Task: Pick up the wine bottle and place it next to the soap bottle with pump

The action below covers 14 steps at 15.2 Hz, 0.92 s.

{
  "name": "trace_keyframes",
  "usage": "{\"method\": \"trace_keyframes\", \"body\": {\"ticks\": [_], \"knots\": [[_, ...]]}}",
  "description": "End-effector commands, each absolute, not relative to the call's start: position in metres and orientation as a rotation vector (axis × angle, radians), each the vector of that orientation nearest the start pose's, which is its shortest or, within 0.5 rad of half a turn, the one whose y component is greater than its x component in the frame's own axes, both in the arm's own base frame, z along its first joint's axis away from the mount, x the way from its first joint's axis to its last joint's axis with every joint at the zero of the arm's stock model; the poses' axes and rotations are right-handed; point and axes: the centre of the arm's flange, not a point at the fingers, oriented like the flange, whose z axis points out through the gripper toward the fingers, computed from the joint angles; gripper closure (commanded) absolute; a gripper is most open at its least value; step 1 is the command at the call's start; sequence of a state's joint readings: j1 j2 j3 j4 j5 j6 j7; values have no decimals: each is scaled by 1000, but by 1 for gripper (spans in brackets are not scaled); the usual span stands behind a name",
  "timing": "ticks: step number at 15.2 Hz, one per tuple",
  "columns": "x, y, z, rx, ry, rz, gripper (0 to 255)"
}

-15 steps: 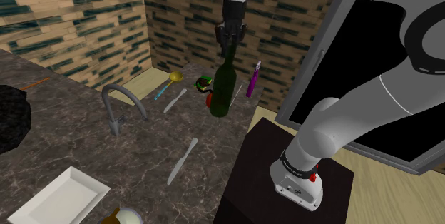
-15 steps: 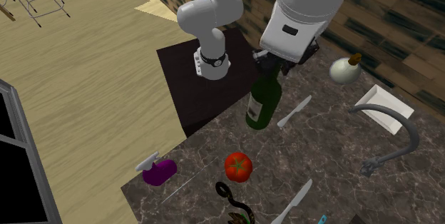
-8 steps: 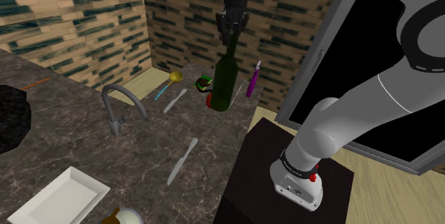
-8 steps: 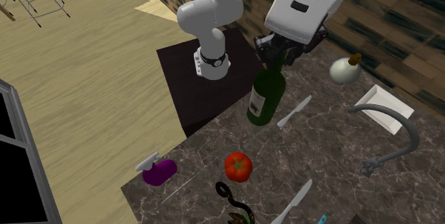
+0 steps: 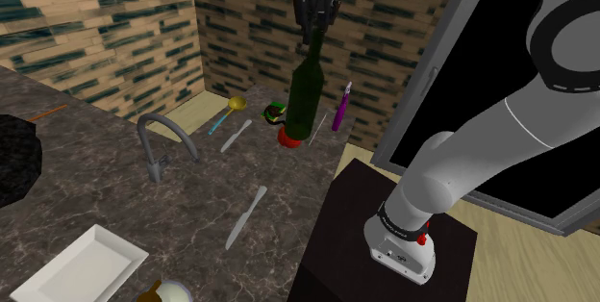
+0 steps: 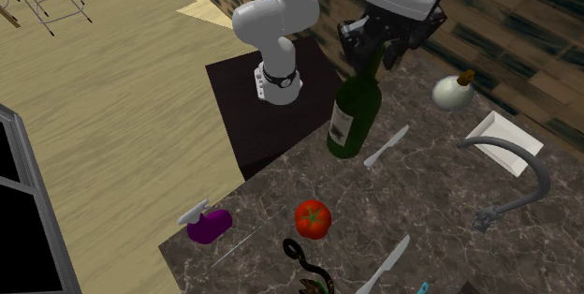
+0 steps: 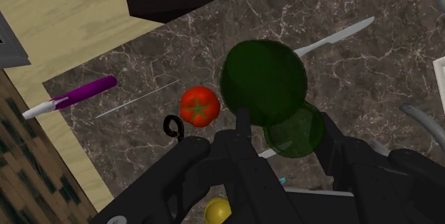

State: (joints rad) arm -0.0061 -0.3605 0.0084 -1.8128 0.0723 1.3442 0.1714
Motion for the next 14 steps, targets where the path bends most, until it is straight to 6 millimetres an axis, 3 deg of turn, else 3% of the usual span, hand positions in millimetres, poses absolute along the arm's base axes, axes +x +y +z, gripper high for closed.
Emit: {"method": "trace_keyframes", "body": {"ticks": [1, 6, 14], "knots": [[412, 11, 680, -3068, 242, 175, 255], [412, 11, 702, -3068, 242, 175, 255], [365, 105, 702, -3068, 242, 175, 255]]}}
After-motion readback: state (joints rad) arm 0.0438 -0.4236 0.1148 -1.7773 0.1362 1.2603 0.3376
